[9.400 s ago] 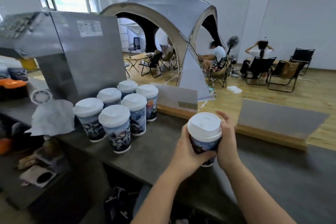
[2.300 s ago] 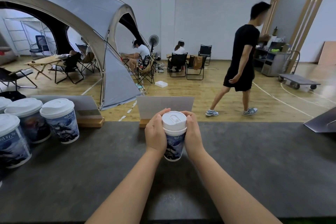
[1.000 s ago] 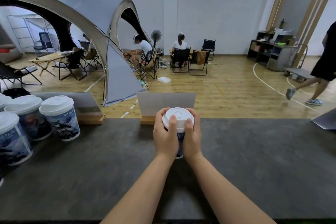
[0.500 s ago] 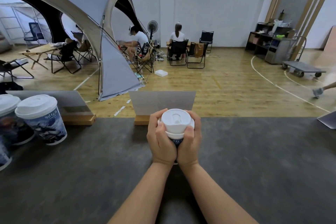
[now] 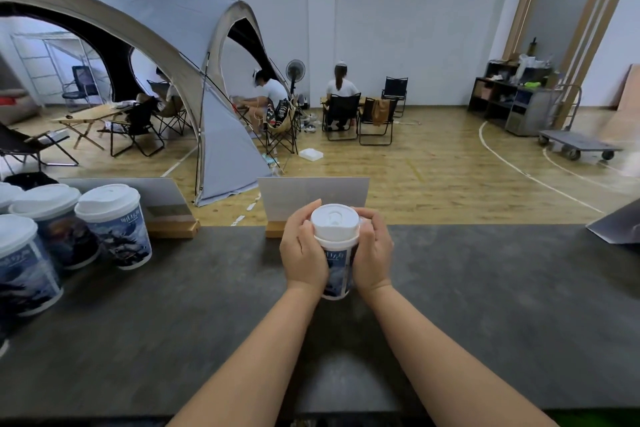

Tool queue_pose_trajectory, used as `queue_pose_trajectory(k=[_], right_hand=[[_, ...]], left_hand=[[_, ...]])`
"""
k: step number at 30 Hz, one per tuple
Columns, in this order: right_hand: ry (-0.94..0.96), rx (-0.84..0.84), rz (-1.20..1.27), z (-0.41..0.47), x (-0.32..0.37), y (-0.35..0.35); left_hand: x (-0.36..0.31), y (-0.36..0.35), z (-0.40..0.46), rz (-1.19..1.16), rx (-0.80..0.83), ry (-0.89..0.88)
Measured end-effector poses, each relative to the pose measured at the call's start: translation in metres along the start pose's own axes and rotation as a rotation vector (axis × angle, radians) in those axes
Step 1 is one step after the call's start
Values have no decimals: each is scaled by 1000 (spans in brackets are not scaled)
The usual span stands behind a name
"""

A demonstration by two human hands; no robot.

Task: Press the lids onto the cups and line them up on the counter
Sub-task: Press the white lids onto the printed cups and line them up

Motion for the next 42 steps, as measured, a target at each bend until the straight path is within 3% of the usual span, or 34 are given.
queue_pose_trajectory(k=[9,15,25,35,42], right_hand=[[-49,101,115,-7,0,-10],[-52,14,221,-11,-5,-15],[8,-48,165,-12,-10,-13],[-29,-30,157,-12,-9,-14],[-104,-33,250,-8,-1,-7]], left_hand=[[4,-5,-12,165,44,-102],[4,-6,-14,69,32,-163],[12,-11,-8,-35,22,-182],[8,-10,-11,13,33,-152],[0,0,-4,-8,-7,-15]])
Point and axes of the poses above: each hand's wrist, its own z-axis towards the middle knuckle, its own y-axis out of the back of the hand, x = y × z, the point moved 6 cm from there along z, towards the middle knuckle, and after that the axes turned 12 degrees about y, right-handed, at the moved point
